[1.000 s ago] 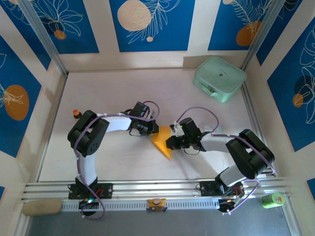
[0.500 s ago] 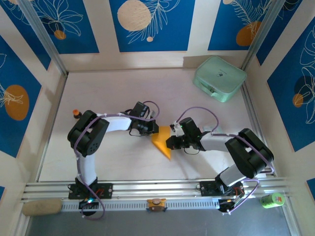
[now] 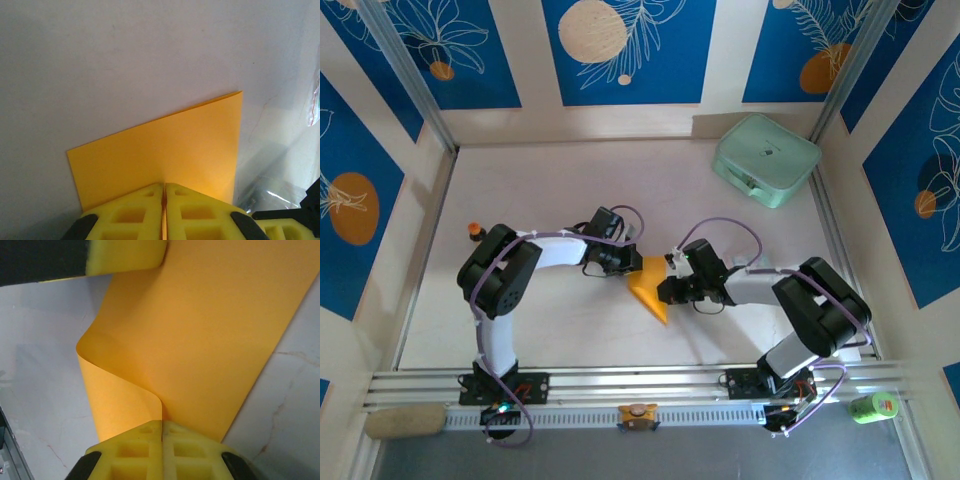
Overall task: Fold a paper plane with a square sheet of paper (pick it up from the middle)
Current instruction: Third fold the triangle at the center of the table.
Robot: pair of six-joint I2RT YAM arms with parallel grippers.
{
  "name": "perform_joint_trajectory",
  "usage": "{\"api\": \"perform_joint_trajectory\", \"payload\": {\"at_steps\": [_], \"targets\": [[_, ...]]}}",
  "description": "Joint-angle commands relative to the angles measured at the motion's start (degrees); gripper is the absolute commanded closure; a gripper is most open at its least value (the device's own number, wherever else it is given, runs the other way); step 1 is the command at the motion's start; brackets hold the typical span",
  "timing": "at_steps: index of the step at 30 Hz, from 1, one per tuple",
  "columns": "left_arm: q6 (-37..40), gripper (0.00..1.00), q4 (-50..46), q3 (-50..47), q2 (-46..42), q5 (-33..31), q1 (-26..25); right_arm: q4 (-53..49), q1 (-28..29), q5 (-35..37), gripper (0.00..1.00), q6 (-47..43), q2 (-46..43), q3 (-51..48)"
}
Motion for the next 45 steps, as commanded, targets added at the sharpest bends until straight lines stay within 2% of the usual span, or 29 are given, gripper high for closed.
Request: {"api": "perform_joint_trajectory", "payload": {"at_steps": [1, 33, 45], "targets": [[0.70, 0.89, -1.89, -0.42, -0.72, -0.81, 0.84, -0.57, 0.12, 0.02, 1.00, -0.71, 0.66, 1.18], [0.43, 0.88, -1.57, -0.33, -0.85, -0.61, 0.93, -2.18, 0.92, 0.53, 1.00, 1.07, -2.81, -0.77], [0.42, 0.88, -1.70, -0.35, -0.93, -0.64, 0.97, -2.75, 1.22, 0.71, 1.00, 0.99, -1.29, -0.14]]}}
